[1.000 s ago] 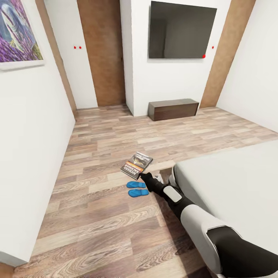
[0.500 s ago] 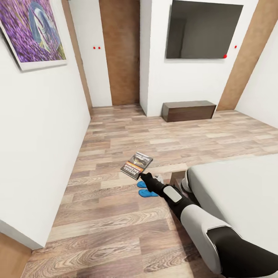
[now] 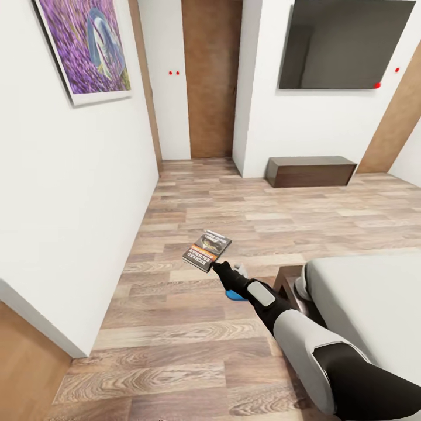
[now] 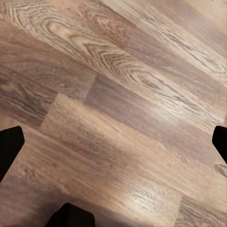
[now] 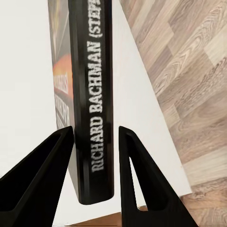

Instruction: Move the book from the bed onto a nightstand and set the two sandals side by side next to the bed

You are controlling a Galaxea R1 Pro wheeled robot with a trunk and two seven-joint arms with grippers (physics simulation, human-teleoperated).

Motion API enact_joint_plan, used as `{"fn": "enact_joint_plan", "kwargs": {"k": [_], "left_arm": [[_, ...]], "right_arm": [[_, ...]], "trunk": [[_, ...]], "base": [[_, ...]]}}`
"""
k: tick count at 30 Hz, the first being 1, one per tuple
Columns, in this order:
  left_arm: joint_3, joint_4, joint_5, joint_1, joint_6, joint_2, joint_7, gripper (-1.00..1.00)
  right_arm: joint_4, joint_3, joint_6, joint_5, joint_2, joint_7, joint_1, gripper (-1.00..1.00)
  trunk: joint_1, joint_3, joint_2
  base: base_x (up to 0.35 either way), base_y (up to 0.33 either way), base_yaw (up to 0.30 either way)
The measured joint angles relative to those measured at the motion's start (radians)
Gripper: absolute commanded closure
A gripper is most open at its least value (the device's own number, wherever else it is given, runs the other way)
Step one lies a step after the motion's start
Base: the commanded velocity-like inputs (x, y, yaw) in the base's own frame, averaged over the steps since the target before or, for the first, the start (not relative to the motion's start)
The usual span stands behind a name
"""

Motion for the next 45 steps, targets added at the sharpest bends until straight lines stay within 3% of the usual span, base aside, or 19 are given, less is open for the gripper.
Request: {"fn": "enact_joint_plan", "kwargs": {"k": [8, 19, 36, 41, 45], "left_arm": [[0.000, -0.008, 0.001, 0.000, -0.001, -0.001, 0.044, -1.00], [0.000, -0.033, -0.001, 0.000, -0.001, -0.013, 0.057, -1.00], [0.000, -0.043, -0.001, 0.000, -0.001, -0.014, 0.058, -1.00], [-0.001, -0.071, -0.004, -0.003, -0.021, 0.014, 0.046, -1.00], [-0.005, -0.078, -0.004, -0.003, -0.021, 0.013, 0.048, -1.00]], "right_arm": [[0.000, 0.000, 0.000, 0.000, 0.000, 0.000, 0.000, 1.00], [0.000, -0.003, 0.001, 0.000, 0.000, 0.000, 0.000, 1.00], [0.000, -0.013, 0.005, -0.003, 0.000, 0.005, 0.000, 1.00], [-0.016, -0.026, -0.007, 0.001, -0.022, 0.030, 0.029, 1.00], [0.004, -0.016, -0.005, 0.009, -0.040, 0.033, 0.052, 1.00]], "trunk": [[0.000, 0.000, 0.000], [0.000, 0.000, 0.000], [0.000, -0.001, 0.000], [0.000, -0.001, 0.000], [0.000, -0.001, 0.000]], "base": [[0.000, 0.000, 0.238], [0.000, 0.000, 0.228], [0.000, 0.000, 0.035], [0.000, 0.000, 0.000], [0.000, 0.000, 0.000]]}}
